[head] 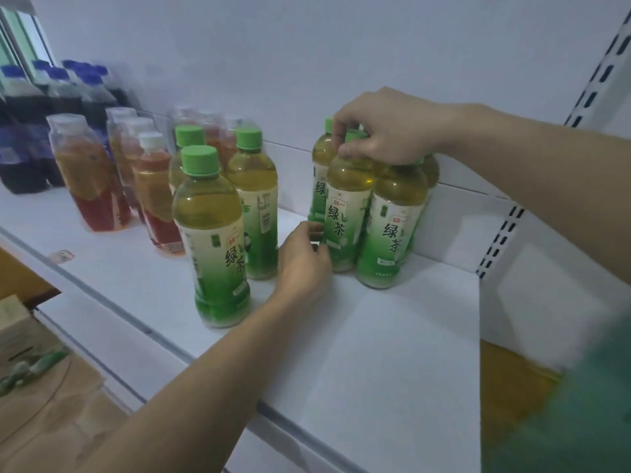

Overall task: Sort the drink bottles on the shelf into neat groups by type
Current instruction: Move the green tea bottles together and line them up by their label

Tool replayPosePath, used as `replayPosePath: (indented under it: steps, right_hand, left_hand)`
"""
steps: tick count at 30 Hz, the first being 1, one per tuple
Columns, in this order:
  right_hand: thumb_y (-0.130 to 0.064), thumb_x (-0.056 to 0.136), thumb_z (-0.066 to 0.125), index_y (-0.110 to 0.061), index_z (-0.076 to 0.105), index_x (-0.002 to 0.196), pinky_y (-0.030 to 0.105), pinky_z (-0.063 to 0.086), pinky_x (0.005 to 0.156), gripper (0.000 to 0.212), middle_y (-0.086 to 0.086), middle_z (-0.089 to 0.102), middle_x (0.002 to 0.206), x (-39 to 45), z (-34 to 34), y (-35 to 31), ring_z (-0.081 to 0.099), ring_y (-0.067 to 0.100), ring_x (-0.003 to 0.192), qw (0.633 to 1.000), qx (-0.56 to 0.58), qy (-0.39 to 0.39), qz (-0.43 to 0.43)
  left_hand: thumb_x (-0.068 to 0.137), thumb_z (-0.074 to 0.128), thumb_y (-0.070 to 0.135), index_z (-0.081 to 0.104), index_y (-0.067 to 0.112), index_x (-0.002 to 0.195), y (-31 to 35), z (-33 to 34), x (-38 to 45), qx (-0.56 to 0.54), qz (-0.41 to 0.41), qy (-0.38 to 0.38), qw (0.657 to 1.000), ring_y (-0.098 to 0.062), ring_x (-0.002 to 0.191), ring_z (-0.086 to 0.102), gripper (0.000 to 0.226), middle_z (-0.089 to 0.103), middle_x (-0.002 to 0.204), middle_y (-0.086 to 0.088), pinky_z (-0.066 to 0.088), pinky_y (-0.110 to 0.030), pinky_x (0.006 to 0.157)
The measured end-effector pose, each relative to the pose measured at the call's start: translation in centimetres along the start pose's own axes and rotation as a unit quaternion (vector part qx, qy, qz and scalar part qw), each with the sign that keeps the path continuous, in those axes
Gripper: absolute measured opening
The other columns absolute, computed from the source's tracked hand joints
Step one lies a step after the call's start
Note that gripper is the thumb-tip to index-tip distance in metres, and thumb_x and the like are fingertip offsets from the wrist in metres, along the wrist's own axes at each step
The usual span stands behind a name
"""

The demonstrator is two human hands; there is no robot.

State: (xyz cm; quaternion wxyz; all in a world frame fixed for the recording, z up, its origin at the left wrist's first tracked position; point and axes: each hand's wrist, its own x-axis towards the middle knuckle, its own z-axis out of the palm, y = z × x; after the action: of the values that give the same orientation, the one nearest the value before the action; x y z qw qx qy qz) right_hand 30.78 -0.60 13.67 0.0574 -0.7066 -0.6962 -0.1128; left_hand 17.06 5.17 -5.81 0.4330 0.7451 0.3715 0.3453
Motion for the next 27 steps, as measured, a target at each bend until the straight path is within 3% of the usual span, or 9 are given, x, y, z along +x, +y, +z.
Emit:
replayPosePath:
  steps: [7, 11, 16, 22, 24, 27]
  right_hand:
    - [-0.031, 0.096, 0.065, -0.032, 0.066, 0.100, 0.026, 0.032, 0.076, 0.004, -0.008, 0.055, 0.102, 0.1, 0.0, 0.2, 0.048, 0.016, 0.091, 1.000, -0.013, -0.014, 0.007]
    - [-0.030, 0.096, 0.063, -0.032, 0.066, 0.098, 0.027, 0.034, 0.065, 0.004, -0.007, 0.057, 0.100, 0.1, 0.1, 0.0, 0.050, 0.017, 0.090, 1.000, -0.018, -0.006, 0.002]
    - [-0.030, 0.096, 0.064, -0.031, 0.068, 0.099, 0.027, 0.033, 0.075, 0.005, -0.002, 0.061, 0.111, -0.5, 0.0, 0.3, 0.051, 0.017, 0.093, 1.000, -0.005, -0.004, 0.012]
    - [-0.033, 0.095, 0.065, -0.034, 0.067, 0.096, 0.027, 0.034, 0.076, 0.002, -0.005, 0.057, 0.107, -0.9, -0.1, 0.3, 0.052, 0.017, 0.097, 1.000, 0.000, 0.002, 0.031]
    - [-0.034, 0.096, 0.064, -0.034, 0.066, 0.097, 0.028, 0.035, 0.079, 0.002, -0.006, 0.056, 0.106, -1.0, 0.1, 0.1, 0.052, 0.018, 0.099, 0.999, 0.004, 0.006, 0.036]
    - [-0.035, 0.097, 0.061, -0.030, 0.068, 0.108, 0.029, 0.035, 0.082, 0.013, -0.007, 0.053, 0.108, -1.5, -0.1, -0.3, 0.048, 0.017, 0.099, 0.999, -0.017, -0.003, 0.033]
  left_hand:
    - [0.092, 0.061, 0.020, 0.052, 0.027, 0.142, -1.0, 0.6, 0.3, -0.025, 0.023, -0.063, 0.997, -0.011, 0.108, 0.065, 0.051, 0.068, 0.124, 0.010, 0.054, -0.038, 0.099]
    - [0.093, 0.067, 0.017, 0.055, 0.027, 0.142, -1.8, 0.5, 0.8, -0.049, 0.036, -0.071, 0.996, 0.004, 0.101, 0.063, 0.051, 0.066, 0.112, 0.017, 0.056, -0.036, 0.098]
    - [0.095, 0.068, 0.016, 0.056, 0.023, 0.141, -2.1, 0.7, 0.6, -0.043, 0.072, -0.062, 0.995, 0.002, 0.103, 0.065, 0.049, 0.070, 0.118, 0.011, 0.055, -0.035, 0.099]
    - [0.096, 0.067, 0.017, 0.057, 0.027, 0.141, -2.5, 0.7, 0.7, -0.027, 0.086, -0.074, 0.993, 0.018, 0.096, 0.061, 0.047, 0.069, 0.116, 0.016, 0.054, -0.026, 0.095]
    - [0.097, 0.066, 0.017, 0.056, 0.026, 0.141, -2.5, 0.6, 0.7, -0.025, 0.086, -0.078, 0.993, 0.015, 0.098, 0.063, 0.047, 0.069, 0.120, 0.014, 0.054, -0.027, 0.096]
    - [0.097, 0.063, 0.017, 0.055, 0.023, 0.143, -2.0, 0.3, 0.1, 0.002, 0.078, -0.078, 0.994, -0.006, 0.110, 0.066, 0.046, 0.069, 0.127, 0.006, 0.053, -0.034, 0.102]
